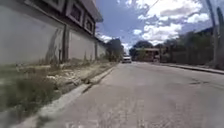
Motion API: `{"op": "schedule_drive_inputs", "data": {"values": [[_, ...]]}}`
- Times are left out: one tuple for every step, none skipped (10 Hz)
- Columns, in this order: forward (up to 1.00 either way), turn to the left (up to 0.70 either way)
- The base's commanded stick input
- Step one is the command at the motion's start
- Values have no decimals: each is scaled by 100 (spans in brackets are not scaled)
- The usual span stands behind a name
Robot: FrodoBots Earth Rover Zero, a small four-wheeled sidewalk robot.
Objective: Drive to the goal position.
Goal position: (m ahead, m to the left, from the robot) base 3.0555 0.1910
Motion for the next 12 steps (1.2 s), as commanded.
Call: {"op": "schedule_drive_inputs", "data": {"values": [[100,-40],[100,-40],[100,-40],[100,-40],[100,-40],[100,-21],[100,2],[100,0],[100,0],[100,0],[100,0],[100,0]]}}
